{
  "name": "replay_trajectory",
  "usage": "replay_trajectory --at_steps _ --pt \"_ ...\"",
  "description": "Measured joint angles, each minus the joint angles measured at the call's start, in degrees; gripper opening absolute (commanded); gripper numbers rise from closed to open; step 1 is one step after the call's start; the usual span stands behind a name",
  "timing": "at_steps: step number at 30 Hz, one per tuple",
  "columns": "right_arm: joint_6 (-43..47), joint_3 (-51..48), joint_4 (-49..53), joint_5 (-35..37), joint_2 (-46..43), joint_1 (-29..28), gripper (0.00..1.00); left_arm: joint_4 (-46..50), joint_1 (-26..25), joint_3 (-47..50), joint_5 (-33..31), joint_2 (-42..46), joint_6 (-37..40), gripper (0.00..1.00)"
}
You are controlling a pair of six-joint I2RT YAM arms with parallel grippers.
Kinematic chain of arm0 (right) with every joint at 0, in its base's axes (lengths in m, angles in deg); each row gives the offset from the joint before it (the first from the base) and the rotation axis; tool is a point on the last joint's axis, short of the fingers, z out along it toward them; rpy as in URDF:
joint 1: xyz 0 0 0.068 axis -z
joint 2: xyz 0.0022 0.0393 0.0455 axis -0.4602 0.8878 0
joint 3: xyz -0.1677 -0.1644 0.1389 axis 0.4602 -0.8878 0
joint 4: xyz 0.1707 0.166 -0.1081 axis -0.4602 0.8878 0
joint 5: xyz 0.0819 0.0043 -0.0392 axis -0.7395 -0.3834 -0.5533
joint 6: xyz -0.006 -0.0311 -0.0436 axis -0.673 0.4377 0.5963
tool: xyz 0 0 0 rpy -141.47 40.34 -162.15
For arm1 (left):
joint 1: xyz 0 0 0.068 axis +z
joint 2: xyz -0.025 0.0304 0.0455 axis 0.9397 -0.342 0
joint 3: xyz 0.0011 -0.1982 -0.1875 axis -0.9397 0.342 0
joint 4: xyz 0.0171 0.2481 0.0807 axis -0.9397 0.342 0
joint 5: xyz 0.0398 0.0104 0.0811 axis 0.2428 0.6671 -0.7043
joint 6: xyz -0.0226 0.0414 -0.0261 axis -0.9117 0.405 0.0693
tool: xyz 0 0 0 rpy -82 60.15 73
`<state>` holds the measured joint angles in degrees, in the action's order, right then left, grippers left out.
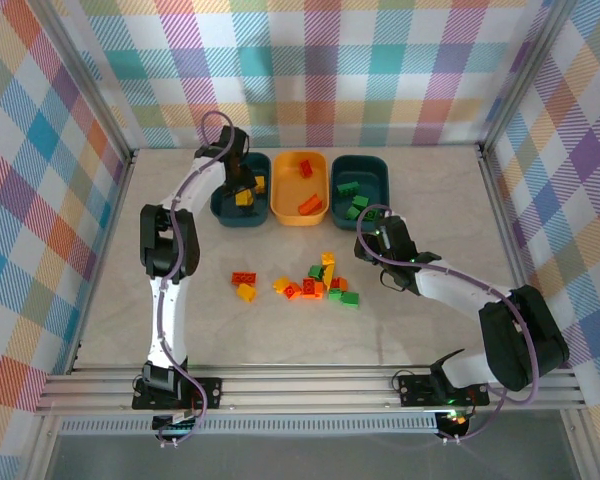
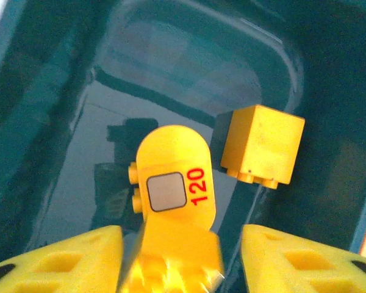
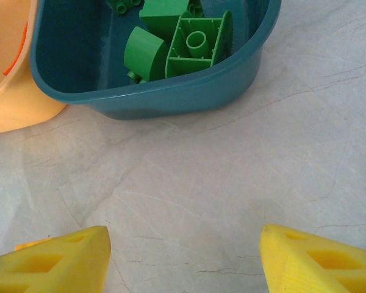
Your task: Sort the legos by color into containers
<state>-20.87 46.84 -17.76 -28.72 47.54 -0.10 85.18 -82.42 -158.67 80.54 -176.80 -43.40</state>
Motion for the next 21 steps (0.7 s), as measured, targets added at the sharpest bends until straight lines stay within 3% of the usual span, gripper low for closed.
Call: replay_trajectory --at_steps 3,7,15,21 --pt "1.2 0.1 0.0 0.0 -0.1 -1.4 0.68 -1.0 0.0 0.7 1.7 0.7 -0.1 0.82" --pt "4.5 2.5 0.5 0.0 0.7 -6.7 0.69 -7.3 0.0 15.8 3.9 11.1 -2.0 0.93" --pt "8.5 10.8 2.4 -0.2 9.6 -12.9 0.71 -20.4 -2.0 55.0 4.6 50.7 -9.5 0.95" --pt "9.3 14.3 5.2 0.3 16.5 -14.2 0.70 -25.0 -3.7 76.7 5.2 62.8 -14.4 0.95"
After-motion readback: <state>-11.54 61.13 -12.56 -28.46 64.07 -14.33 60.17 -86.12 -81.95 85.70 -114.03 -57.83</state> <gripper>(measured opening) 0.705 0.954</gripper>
